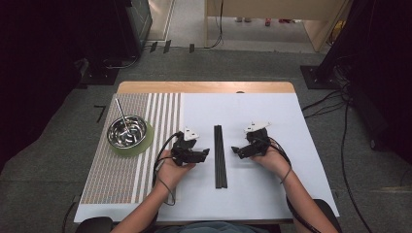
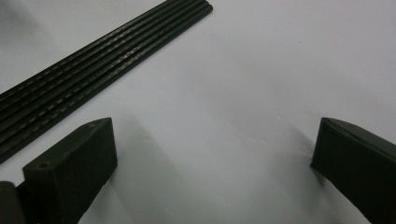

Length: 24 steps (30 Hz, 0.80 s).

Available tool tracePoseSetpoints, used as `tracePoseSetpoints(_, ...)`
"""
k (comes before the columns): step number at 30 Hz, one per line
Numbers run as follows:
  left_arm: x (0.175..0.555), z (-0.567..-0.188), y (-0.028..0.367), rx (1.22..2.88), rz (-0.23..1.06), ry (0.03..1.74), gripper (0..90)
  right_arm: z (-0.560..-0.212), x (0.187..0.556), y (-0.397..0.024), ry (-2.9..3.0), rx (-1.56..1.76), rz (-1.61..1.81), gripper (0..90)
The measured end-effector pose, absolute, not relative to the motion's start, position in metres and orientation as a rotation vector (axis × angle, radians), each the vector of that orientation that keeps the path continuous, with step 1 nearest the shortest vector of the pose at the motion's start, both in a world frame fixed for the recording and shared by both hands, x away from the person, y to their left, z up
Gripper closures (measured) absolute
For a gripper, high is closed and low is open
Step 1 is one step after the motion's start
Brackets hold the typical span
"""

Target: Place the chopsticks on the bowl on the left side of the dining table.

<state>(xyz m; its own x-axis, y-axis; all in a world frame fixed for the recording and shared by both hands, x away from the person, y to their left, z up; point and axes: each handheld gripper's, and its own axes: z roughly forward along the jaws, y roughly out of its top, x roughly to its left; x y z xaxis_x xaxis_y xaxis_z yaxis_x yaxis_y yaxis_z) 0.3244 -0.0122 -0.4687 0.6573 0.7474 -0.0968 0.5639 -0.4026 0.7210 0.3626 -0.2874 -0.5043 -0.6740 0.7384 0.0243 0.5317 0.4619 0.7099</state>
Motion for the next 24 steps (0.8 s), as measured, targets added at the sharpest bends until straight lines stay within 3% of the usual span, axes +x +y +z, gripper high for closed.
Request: tracePoseSetpoints(24, 0.311, -0.478, -0.034, 2.09, 0.335, 0.995, 37.6, -0.504, 0.363, -0.287, 2.427, 1.085, 1.026, 0.0)
